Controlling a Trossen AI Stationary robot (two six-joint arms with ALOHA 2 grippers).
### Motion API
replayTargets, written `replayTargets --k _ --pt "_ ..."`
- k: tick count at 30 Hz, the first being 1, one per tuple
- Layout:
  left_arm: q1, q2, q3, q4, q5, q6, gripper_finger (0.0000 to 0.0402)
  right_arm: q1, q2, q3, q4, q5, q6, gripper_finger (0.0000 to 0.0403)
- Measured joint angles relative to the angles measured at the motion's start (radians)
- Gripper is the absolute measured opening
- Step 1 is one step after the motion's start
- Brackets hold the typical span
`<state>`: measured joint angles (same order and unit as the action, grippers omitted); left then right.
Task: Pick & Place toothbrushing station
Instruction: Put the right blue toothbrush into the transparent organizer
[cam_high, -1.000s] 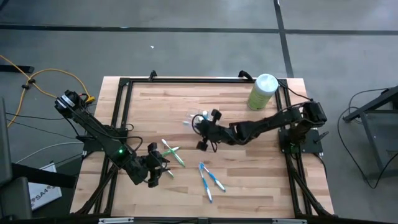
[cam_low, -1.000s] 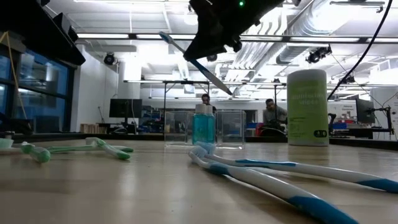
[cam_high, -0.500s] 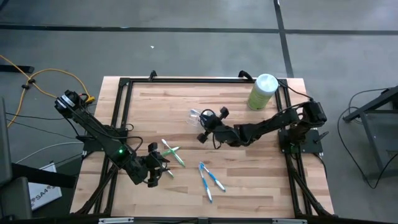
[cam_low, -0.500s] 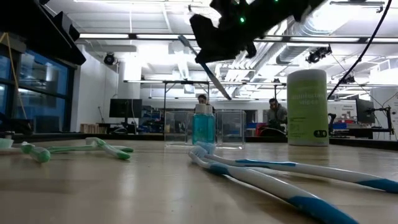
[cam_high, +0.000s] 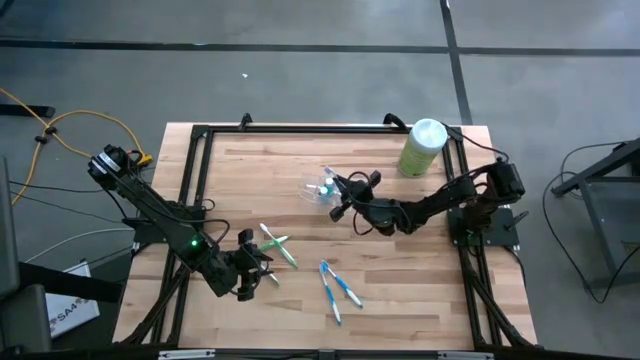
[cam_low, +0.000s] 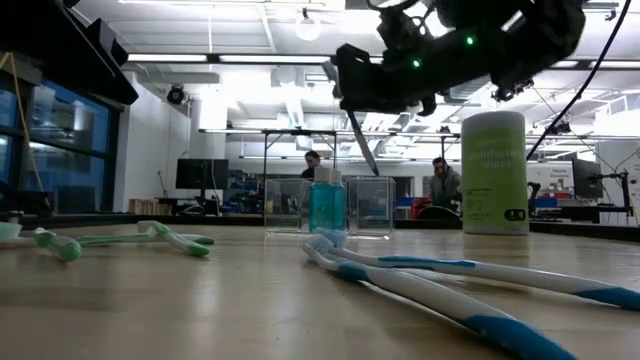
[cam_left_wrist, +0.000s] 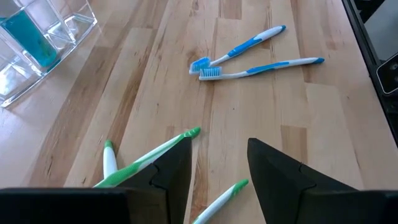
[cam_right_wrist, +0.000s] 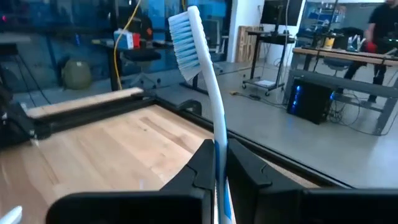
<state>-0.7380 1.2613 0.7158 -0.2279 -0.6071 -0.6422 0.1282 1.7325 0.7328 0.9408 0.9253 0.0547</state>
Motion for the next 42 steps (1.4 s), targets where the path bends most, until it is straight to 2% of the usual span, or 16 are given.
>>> replayTargets --k 6,13,18,25,42 --pt "0.0 0.0 0.0 0.0 0.0 0.0 0.0152 -0.026 0.0 -0.096 0.143 -0.046 0.058 0.0013" --pt "0.003 0.0 0.0 0.0 0.0 0.0 0.0152 -0.05 0.0 -0.16 0.204 -0.113 0.171 0.0013" --pt "0.003 0.0 0.0 0.0 0.0 0.0 0.0152 -0.053 0.0 -0.162 0.173 -0.164 0.247 0.0013" --pt "0.003 0.0 0.0 0.009 0.0 -0.001 0.0152 -0.053 0.01 -0.162 0.052 -0.164 0.361 0.0013" --pt "0.003 0.0 0.0 0.035 0.0 -0.001 0.0152 -0.072 0.01 -0.162 -0.064 -0.177 0.478 0.0014"
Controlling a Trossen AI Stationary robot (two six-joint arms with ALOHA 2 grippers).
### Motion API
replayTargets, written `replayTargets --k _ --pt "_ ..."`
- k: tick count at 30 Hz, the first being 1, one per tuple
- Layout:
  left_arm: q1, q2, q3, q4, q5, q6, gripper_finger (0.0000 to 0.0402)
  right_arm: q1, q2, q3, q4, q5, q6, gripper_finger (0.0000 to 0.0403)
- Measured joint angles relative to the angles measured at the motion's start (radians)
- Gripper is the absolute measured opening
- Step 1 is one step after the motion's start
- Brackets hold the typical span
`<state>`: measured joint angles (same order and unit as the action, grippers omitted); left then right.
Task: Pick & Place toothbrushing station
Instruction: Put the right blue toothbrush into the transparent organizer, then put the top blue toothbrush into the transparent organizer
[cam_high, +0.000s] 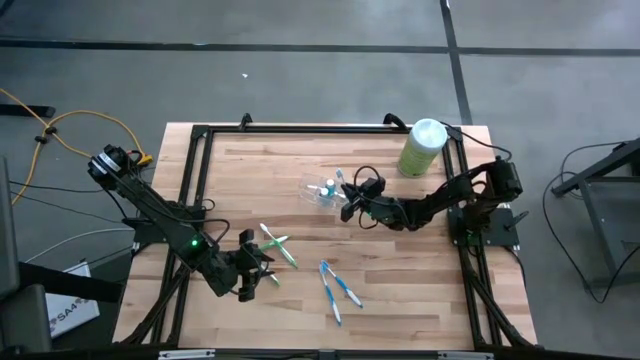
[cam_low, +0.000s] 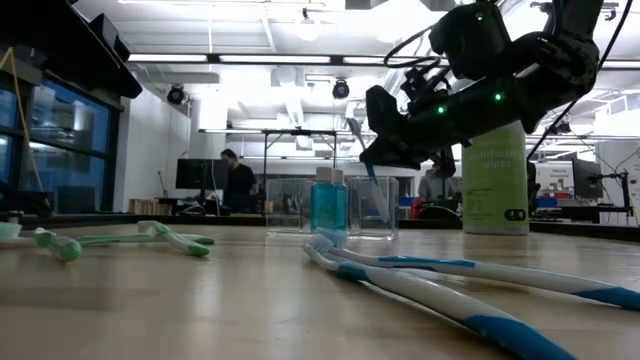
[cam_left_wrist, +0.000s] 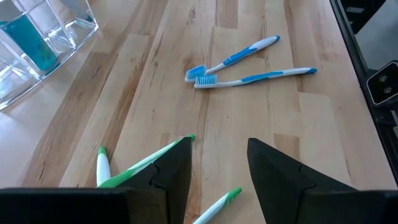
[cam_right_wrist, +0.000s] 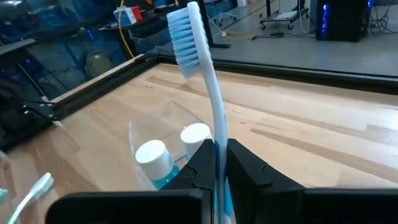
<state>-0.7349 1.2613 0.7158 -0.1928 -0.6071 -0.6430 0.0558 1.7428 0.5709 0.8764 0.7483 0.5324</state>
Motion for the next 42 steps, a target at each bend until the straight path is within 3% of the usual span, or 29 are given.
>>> replayTargets --k 20,33,39,42 --pt "0.0 0.0 0.0 0.008 0.0 0.0 0.0152 -0.001 0.0 0.001 -0.06 0.002 0.076 0.0032" --pt "0.0 0.0 0.0 0.022 0.0 0.0 0.0152 0.0 0.0 0.0 -0.063 -0.009 0.063 0.0116" --pt "0.0 0.0 0.0 0.022 0.0 0.0 0.0152 0.017 0.0 0.0 0.066 0.0 -0.069 0.0126" --pt "0.0 0.0 0.0 0.022 0.0 0.0 0.0152 0.042 -0.008 0.0 0.124 -0.047 -0.108 0.0124"
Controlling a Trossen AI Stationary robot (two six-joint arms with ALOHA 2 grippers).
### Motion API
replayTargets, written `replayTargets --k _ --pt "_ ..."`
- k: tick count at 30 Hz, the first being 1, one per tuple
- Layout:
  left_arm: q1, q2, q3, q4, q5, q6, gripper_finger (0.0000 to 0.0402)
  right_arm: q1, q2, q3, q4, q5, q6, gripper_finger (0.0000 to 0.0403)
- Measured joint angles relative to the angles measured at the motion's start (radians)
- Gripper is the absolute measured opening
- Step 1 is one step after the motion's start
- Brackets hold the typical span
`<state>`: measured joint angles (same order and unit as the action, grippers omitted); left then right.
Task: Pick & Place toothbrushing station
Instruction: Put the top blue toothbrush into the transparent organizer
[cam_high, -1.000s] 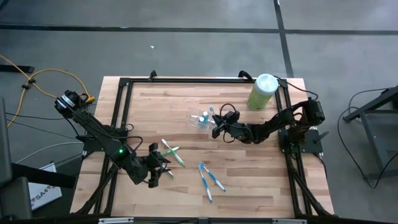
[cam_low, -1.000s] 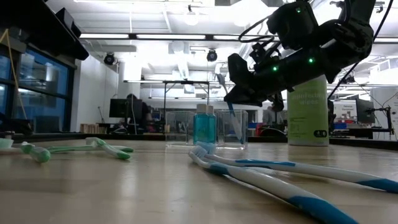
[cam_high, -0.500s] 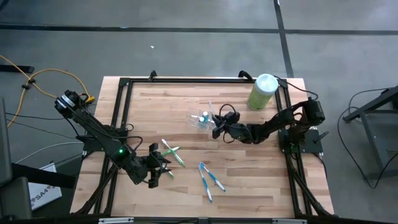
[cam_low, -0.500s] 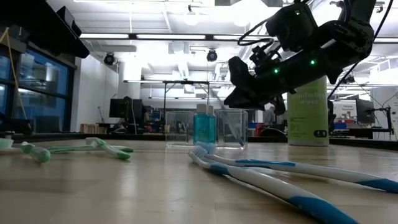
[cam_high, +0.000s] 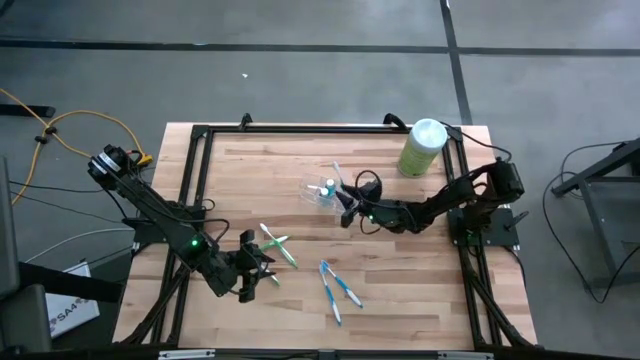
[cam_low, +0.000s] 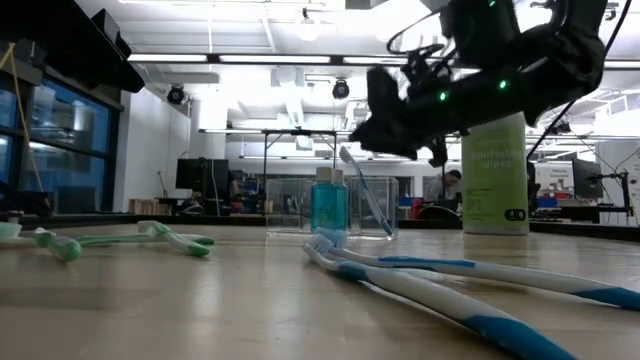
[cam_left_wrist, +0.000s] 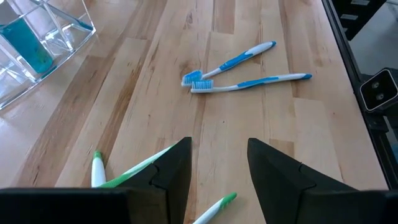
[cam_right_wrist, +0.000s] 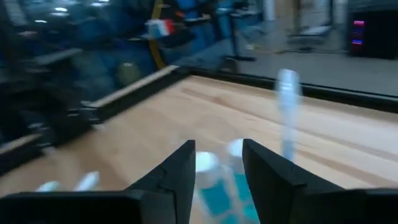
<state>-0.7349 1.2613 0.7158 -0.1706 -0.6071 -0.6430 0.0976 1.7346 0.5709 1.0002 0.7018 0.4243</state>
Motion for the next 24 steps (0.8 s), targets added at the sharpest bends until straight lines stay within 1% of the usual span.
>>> replayTargets --k 2,10,14,16,18,20,24 --pt "0.0 0.0 0.0 0.0 0.0 0.0 0.0152 0.019 -0.002 0.0 0.025 -0.04 -0.002 0.0121" --pt "0.0 0.0 0.0 0.0 0.0 0.0 0.0152 0.104 -0.002 0.0 0.02 -0.22 -0.002 0.0117" --pt "0.0 0.0 0.0 0.001 0.0 -0.009 0.0152 0.153 -0.002 0.004 -0.008 -0.233 -0.007 0.0116" --pt "0.0 0.0 0.0 0.009 0.0 -0.009 0.0152 0.173 -0.002 0.028 -0.089 -0.234 -0.01 0.0116" --pt "0.0 0.0 0.0 0.025 0.0 -0.01 0.0152 0.191 -0.002 0.076 -0.21 -0.234 -0.01 0.0117" --pt "0.0 0.0 0.0 0.037 0.0 -0.009 0.0152 0.206 -0.002 0.142 -0.365 -0.235 -0.01 0.0117" --pt "0.0 0.0 0.0 0.055 0.0 -0.008 0.0152 0.226 -0.001 0.306 -0.74 -0.237 0.02 0.0117"
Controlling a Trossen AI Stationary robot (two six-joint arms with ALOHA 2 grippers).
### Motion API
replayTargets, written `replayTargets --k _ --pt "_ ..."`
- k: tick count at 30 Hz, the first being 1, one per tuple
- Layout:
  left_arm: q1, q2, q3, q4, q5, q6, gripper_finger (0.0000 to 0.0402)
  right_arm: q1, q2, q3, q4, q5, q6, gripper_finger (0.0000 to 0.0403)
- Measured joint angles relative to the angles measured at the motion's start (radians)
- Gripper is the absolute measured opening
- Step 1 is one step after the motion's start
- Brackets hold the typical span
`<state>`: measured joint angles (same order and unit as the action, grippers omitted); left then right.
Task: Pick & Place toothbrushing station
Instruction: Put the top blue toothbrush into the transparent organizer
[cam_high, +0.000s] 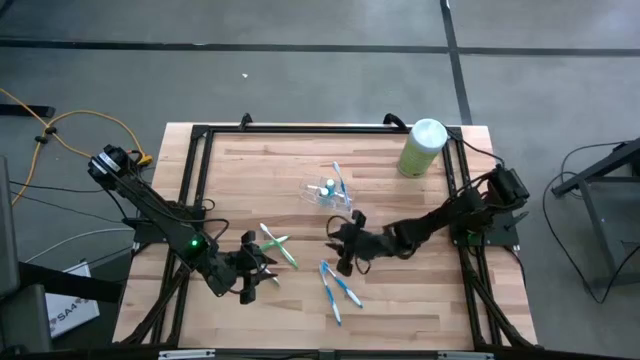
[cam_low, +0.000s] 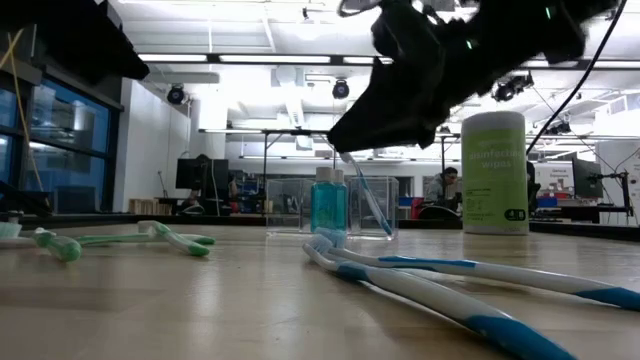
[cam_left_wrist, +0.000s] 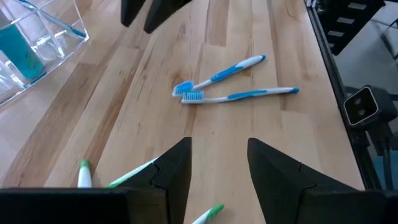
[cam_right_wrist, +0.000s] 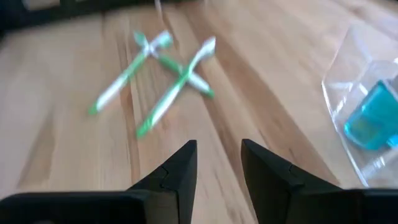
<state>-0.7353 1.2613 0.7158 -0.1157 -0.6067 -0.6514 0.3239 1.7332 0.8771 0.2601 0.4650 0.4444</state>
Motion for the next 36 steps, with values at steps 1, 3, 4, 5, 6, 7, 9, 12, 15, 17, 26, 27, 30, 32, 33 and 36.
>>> replayTargets --k 1,3,4,5,6,7,9,12,15,17,26,27,30,32,33,36 --pt "0.0 0.0 0.0 0.001 0.0 0.0 0.0152 0.004 0.0 0.036 -0.088 -0.002 0.015 0.0117" --pt "0.0 0.0 0.0 0.003 0.0 0.0 0.0152 0.012 0.0 0.095 -0.23 -0.003 0.053 0.0117" --pt "0.0 0.0 0.0 0.004 0.0 0.0 0.0152 0.017 0.0 0.118 -0.279 -0.004 0.076 0.0117" --pt "0.0 0.0 0.0 0.005 0.0 0.0 0.0152 0.022 0.0 0.137 -0.318 -0.003 0.099 0.0117" --pt "0.0 0.0 0.0 0.005 0.0 0.0 0.0152 0.028 0.0 0.154 -0.353 -0.004 0.126 0.0117" --pt "0.0 0.0 0.0 0.005 0.0 0.0 0.0152 0.034 0.0 0.169 -0.385 -0.012 0.153 0.0117" --pt "0.0 0.0 0.0 0.005 0.0 0.0 0.0152 0.045 0.0 0.193 -0.437 -0.043 0.219 0.0117" --pt "0.0 0.0 0.0 0.005 0.0 0.0 0.0152 0.058 0.0 0.213 -0.501 -0.107 0.325 0.0117" --pt "0.0 0.0 0.0 0.005 0.0 0.0 0.0152 0.068 0.0 0.213 -0.547 -0.159 0.411 0.0116" --pt "0.0 0.0 0.0 0.005 0.0 0.0 0.0152 0.076 0.0 0.213 -0.565 -0.185 0.463 0.0116" --pt "0.0 0.0 0.0 0.005 0.0 0.001 0.0152 0.129 0.0 0.213 -0.577 -0.233 0.573 0.0116" --pt "0.0 0.0 0.0 0.005 0.0 0.0 0.0152 0.134 0.0 0.213 -0.576 -0.233 0.575 0.0116" --pt "0.0 0.0 0.0 0.005 0.0 0.001 0.0152 0.142 0.0 0.213 -0.549 -0.248 0.574 0.0116" --pt "0.0 0.0 0.0 0.005 0.0 0.001 0.0152 0.143 0.0 0.213 -0.529 -0.288 0.574 0.0116" --pt "0.0 0.0 0.0 0.005 0.0 0.001 0.0152 0.145 0.0 0.213 -0.52 -0.306 0.573 0.0116" --pt "0.0 0.0 0.0 0.009 0.0 0.001 0.0152 0.156 0.014 0.213 -0.518 -0.331 0.534 0.0116"
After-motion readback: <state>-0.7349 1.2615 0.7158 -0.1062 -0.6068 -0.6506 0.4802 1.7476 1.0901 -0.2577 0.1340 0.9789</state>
